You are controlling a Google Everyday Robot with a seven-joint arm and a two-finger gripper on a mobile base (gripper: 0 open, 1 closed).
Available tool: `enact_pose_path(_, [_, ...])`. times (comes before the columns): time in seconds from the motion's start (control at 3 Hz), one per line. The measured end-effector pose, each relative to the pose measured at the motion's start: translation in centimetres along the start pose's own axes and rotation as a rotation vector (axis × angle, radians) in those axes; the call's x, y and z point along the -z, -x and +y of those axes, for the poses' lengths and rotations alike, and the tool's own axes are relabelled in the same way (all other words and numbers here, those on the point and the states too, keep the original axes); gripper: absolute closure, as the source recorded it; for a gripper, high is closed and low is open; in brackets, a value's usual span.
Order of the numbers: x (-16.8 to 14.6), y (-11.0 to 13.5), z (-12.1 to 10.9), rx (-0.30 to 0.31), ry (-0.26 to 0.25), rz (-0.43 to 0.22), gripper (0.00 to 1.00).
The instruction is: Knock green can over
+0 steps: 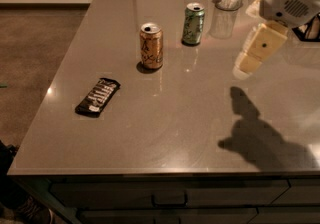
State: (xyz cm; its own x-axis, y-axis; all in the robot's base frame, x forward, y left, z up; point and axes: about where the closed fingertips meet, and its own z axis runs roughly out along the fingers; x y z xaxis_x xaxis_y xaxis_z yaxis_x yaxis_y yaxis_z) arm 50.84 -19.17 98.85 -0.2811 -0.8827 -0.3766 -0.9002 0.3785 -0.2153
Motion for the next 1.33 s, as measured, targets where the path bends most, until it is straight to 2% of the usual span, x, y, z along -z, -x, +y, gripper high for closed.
enact_pose_path(0.33, [-2.6,3.5,-2.6,-0.060,-0.072,-0.015,0.00])
enact_pose_path(0.67, [-5.6,4.4,-6.0,-0.189,-0.168,-0.023,0.00])
enact_pose_path(1.0, [-7.8,4.3,-10.4,-0.359,-0.265,-0.049,0.00])
enact_pose_path(1.33, [-9.9,3.8,-13.8,-0.530,-0.292,-0.090,0.00])
